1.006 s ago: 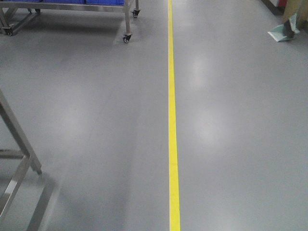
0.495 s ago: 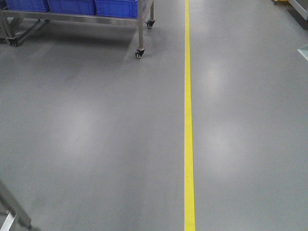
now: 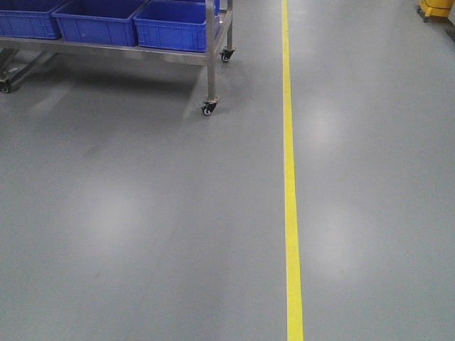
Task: Pour parts from conveyor to right shelf
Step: 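Drive the base between the bin shelves toward the roller shelf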
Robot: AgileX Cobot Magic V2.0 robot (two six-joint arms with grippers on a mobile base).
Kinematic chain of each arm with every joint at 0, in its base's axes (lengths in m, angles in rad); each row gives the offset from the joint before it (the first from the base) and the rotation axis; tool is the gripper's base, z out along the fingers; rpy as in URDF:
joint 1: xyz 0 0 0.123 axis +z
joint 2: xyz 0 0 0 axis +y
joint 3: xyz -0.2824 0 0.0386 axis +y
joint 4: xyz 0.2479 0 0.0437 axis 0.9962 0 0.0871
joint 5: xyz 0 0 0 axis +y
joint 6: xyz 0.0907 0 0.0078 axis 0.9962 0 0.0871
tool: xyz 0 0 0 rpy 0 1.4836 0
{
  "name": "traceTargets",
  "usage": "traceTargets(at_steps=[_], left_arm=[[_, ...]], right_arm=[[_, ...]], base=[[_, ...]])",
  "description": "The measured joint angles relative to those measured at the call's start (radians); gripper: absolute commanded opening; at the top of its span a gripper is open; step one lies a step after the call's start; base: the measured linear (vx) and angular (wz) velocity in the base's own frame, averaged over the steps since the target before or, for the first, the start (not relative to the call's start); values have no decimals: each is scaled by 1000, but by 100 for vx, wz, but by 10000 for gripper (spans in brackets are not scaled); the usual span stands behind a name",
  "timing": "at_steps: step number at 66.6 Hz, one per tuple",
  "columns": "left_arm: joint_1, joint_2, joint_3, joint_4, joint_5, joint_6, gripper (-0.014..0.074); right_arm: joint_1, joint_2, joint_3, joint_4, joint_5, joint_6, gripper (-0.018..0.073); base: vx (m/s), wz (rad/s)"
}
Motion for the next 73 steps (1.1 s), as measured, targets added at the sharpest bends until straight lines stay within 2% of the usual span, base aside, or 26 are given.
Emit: traceTargets(at_steps=[31, 73], left_arm=[[0, 0, 0, 0, 0, 0, -6], [0, 0, 0, 0, 0, 0, -6]], right_arm=[[0, 0, 0, 0, 0, 0, -5], [0, 0, 0, 0, 0, 0, -5]], base=[[69, 24], [68, 59]])
